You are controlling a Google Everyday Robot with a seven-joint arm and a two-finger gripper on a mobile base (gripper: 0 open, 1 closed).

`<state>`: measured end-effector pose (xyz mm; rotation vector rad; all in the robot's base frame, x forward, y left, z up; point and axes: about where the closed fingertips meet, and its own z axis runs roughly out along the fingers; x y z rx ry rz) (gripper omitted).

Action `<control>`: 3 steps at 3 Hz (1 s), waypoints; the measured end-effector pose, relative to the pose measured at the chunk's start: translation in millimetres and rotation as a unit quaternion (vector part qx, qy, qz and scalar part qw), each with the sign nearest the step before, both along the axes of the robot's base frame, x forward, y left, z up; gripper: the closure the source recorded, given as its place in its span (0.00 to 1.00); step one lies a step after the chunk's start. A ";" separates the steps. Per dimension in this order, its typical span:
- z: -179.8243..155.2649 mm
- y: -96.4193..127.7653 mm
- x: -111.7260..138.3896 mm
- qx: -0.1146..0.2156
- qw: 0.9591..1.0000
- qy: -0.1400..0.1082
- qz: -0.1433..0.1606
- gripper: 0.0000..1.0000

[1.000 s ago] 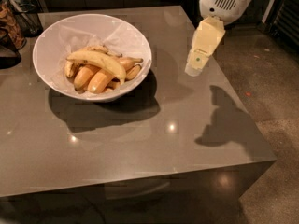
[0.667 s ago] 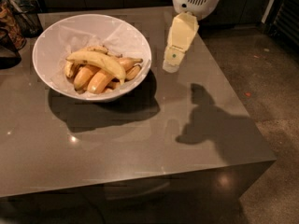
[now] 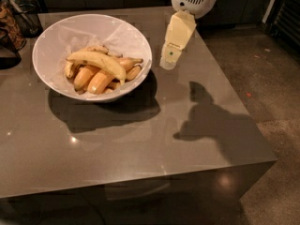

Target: Pick banana from white bowl

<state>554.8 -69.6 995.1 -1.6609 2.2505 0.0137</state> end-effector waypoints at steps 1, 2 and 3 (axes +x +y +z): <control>3.1 17.1 6.9 0.005 1.000 -0.001 0.024 0.00; 0.3 35.0 25.5 -0.010 0.998 0.001 0.056 0.00; -9.9 45.7 46.1 -0.021 0.996 -0.005 0.089 0.00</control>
Offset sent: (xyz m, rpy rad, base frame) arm 0.0390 0.0496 -0.0052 -0.0949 0.0590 0.2004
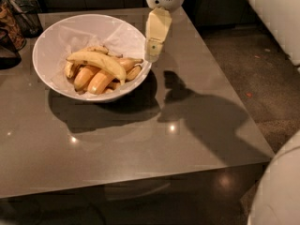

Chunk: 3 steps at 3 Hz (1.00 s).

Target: Pick banana from white bowl

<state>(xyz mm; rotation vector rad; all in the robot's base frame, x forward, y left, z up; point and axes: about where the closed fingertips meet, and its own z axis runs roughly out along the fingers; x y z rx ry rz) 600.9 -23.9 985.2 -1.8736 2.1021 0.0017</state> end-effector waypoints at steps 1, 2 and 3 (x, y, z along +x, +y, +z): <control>1.9 4.1 4.0 0.007 1.000 -0.010 0.000 0.00; 4.5 20.6 2.1 0.020 1.000 -0.011 0.008 0.00; 0.5 68.3 -0.2 0.022 0.999 0.012 0.036 0.00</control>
Offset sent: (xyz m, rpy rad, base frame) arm -0.0093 0.0318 0.0051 0.0448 0.0126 0.0310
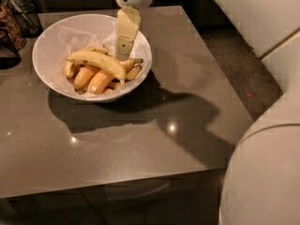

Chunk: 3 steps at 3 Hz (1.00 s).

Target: Pick banana from white bowl

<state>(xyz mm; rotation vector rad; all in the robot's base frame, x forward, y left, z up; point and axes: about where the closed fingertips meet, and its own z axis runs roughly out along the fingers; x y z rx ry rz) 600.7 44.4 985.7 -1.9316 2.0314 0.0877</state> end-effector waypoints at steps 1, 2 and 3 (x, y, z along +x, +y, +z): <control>0.7 4.3 5.5 0.008 1.000 -0.007 -0.001 0.00; -3.5 12.0 9.3 0.018 1.000 0.001 -0.003 0.00; -14.5 22.7 11.3 0.019 1.000 0.024 -0.004 0.00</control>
Offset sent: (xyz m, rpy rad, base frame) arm 0.0046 0.0110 -0.0082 0.0299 0.0547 -0.0104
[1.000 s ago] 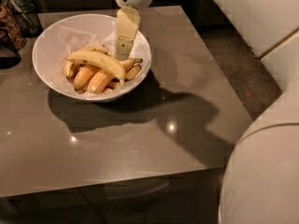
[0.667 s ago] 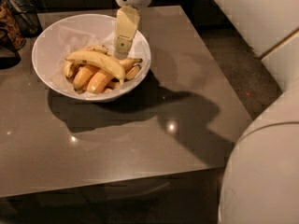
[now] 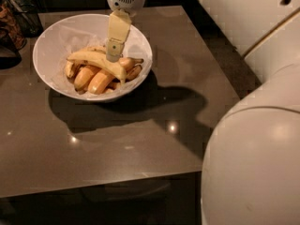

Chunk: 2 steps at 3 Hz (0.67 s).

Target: Pick banana from white bowl

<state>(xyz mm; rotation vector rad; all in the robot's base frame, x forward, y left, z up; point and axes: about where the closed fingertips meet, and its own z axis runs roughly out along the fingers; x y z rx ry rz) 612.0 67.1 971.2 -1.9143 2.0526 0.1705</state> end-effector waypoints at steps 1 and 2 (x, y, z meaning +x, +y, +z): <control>-22.7 12.1 -4.3 -0.010 0.999 0.033 0.001 0.00; -22.8 12.1 -4.2 -0.010 0.999 0.033 0.001 0.00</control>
Offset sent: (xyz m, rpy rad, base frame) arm -0.0037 0.0102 -0.0192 -0.0173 0.0559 0.0014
